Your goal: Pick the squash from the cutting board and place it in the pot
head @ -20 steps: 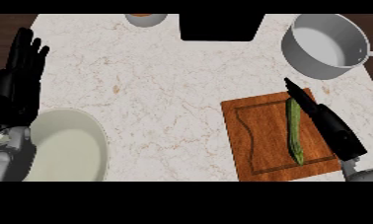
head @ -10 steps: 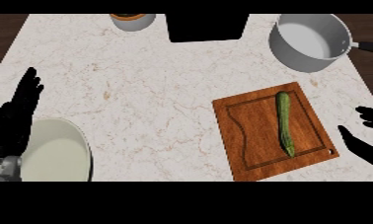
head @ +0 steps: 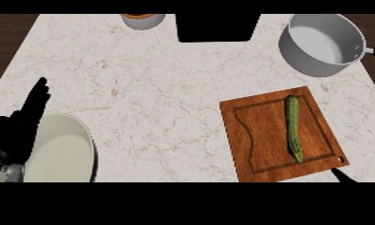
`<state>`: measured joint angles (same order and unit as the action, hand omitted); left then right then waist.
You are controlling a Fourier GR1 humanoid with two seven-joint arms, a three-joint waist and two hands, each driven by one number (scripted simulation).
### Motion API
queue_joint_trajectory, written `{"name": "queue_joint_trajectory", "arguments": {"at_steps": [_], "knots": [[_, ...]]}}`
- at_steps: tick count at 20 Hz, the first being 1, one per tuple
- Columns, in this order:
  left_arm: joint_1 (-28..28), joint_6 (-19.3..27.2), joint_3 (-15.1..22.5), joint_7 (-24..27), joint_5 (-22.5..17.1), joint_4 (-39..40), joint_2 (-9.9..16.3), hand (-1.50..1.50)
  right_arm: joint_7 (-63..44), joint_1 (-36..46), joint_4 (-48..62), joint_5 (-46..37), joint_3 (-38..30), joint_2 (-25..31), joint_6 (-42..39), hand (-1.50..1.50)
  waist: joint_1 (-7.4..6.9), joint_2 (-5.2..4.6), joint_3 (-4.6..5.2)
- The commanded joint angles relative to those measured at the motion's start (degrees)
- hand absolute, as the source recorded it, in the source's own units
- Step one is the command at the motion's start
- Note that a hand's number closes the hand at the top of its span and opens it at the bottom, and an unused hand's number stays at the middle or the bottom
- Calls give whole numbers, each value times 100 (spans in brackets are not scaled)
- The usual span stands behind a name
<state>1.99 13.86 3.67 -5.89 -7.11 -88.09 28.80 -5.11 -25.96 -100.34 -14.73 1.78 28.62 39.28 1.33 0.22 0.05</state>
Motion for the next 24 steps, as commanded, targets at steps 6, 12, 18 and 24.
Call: {"name": "queue_joint_trajectory", "arguments": {"at_steps": [6,12,18,24], "knots": [[-157,-326,-73,26,-12,293,-35,0,-2967,709,-1089,-312,53,1194,-1770,-150,-189,-47,12],[-244,-106,180,-215,280,-6,-198,0,-4148,1634,-565,281,502,1742,-3412,-150,-312,-62,4],[-245,-381,-97,-131,111,153,-69,0,-5120,2747,25,1018,958,1470,-4528,-150,-310,-59,-2],[-237,-400,-218,-104,288,186,-222,0,-5452,3882,998,1004,1074,876,-5017,-150,-219,-36,-4]]}}
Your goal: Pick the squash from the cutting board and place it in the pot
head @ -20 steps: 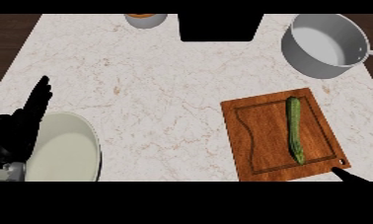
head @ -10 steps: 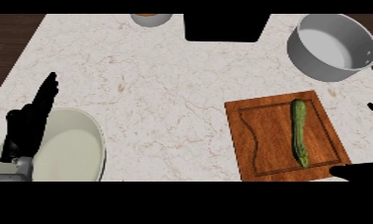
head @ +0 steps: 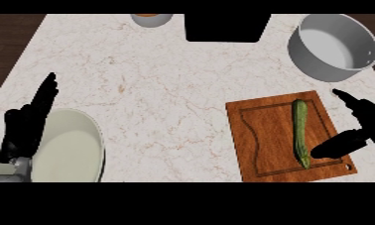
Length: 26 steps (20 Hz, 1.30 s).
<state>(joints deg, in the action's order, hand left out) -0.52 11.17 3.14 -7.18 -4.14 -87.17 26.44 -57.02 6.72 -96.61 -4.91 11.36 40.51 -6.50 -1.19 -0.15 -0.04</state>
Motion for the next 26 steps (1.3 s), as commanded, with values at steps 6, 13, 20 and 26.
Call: {"name": "queue_joint_trajectory", "arguments": {"at_steps": [6,13,20,26], "knots": [[-184,-226,-263,287,148,550,-203,0,-368,1090,1309,-522,437,-840,-517,-150,59,-4,5],[-39,56,-16,-310,566,-127,-554,0,-538,1144,1496,-453,211,-774,-1090,-150,93,16,4],[329,-423,-478,-62,421,-301,-419,0,-39,942,2097,-1078,239,-1350,-758,-150,85,16,3],[-13,-734,-813,80,370,256,-413,0,204,1235,2687,-1480,101,-1535,-826,-150,96,11,4]]}}
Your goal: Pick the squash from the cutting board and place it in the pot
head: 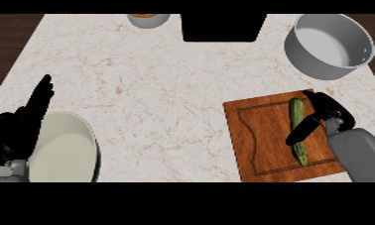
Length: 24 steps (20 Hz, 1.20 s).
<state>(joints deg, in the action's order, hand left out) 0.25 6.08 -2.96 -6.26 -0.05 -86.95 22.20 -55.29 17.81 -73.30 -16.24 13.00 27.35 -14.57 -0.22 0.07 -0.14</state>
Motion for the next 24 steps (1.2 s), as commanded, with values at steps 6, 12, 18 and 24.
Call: {"name": "queue_joint_trajectory", "arguments": {"at_steps": [6,12,18,24], "knots": [[-12,-216,-241,158,209,230,-240,0,393,65,835,-677,-182,-593,55,-150,-7,-13,13],[572,-101,-40,244,527,-157,-553,0,710,-309,131,-692,-219,-365,-389,150,-6,-3,13],[246,-417,-444,81,400,-63,-434,0,776,-98,358,-973,-563,-461,-574,150,6,-5,14],[434,-341,-187,24,594,-330,-558,0,2130,51,206,-1418,138,-395,-524,150,-103,-14,7]]}}
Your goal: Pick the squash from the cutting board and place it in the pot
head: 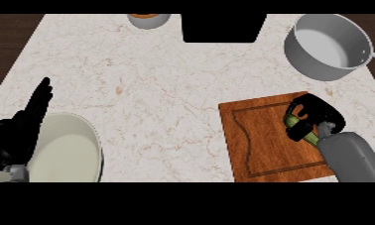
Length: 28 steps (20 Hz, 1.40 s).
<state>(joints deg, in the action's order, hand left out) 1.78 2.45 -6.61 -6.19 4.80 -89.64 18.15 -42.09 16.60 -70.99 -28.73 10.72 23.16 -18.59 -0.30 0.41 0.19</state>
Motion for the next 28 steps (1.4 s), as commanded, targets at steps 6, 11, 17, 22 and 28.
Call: {"name": "queue_joint_trajectory", "arguments": {"at_steps": [6,11,17,22,28], "knots": [[-28,-98,58,-245,-24,10,-70,0,2385,756,-17,-695,927,239,-50,150,-69,-54,-25],[150,-129,-58,-167,-72,-137,-87,0,2529,646,-234,-1548,992,397,857,150,-26,-39,-22],[194,-173,-189,-77,-103,33,-10,0,1501,1042,-1699,-2077,469,723,1407,150,102,14,-12],[77,-68,-16,123,98,271,-237,0,1421,803,-2174,-2213,-59,742,1899,150,76,-32,-18],[143,-47,-39,123,178,160,-302,0,1683,657,-2391,-1676,-894,582,2117,150,40,-38,-20]]}}
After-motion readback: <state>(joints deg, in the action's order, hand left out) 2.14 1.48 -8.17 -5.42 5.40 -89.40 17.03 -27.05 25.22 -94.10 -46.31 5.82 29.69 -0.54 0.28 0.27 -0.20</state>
